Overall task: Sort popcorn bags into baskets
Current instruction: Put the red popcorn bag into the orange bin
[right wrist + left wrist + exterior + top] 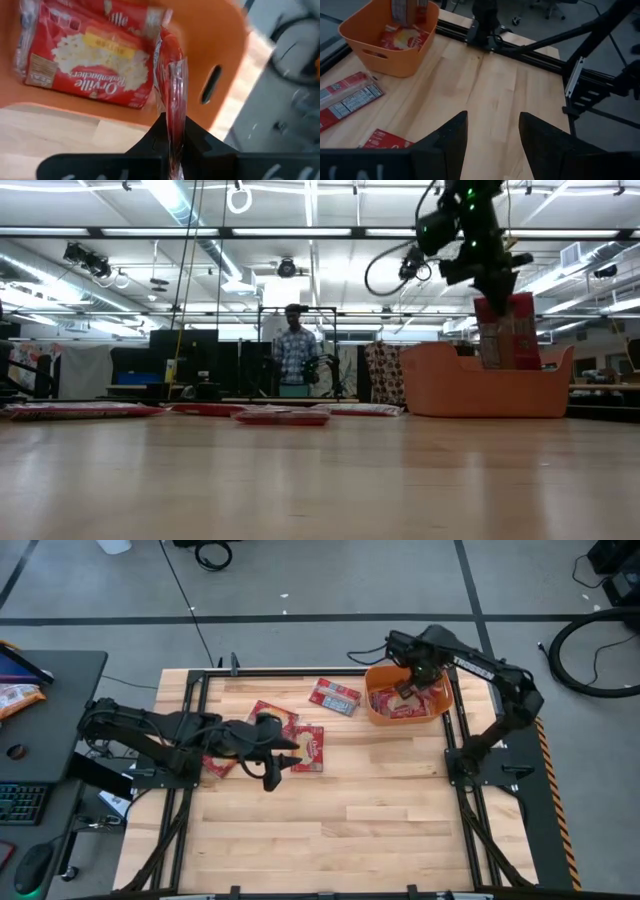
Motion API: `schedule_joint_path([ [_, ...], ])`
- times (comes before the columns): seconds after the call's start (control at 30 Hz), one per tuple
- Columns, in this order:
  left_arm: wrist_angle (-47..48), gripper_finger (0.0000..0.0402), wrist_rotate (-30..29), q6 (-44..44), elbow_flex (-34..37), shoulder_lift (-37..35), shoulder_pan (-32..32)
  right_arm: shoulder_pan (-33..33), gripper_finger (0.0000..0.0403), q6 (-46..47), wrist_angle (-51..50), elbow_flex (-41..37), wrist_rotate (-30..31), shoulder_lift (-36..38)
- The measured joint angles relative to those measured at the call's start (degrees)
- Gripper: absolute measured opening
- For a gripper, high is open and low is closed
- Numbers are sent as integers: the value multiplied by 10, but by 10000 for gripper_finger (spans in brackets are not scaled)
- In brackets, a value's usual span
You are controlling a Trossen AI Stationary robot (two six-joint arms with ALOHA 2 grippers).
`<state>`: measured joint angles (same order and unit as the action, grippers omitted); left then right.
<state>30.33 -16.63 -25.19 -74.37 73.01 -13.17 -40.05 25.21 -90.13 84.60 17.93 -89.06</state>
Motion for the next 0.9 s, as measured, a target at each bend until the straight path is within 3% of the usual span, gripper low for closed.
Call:
schedule_joint_path([
  [0.2,0,180,0,-2,0,0,-8,-5,39,38,26,0,-67,-84],
  [0.37,0,180,0,-2,0,0,-17,16,75,37,109,0,-147,-134],
  [0.53,1,180,0,-2,0,0,-29,32,115,37,164,0,-189,-168],
  [0.7,29,180,0,-23,0,0,-40,38,144,15,165,1,-192,-172],
  [0.9,114,180,0,-44,0,0,-45,32,157,-9,171,1,-198,-122],
])
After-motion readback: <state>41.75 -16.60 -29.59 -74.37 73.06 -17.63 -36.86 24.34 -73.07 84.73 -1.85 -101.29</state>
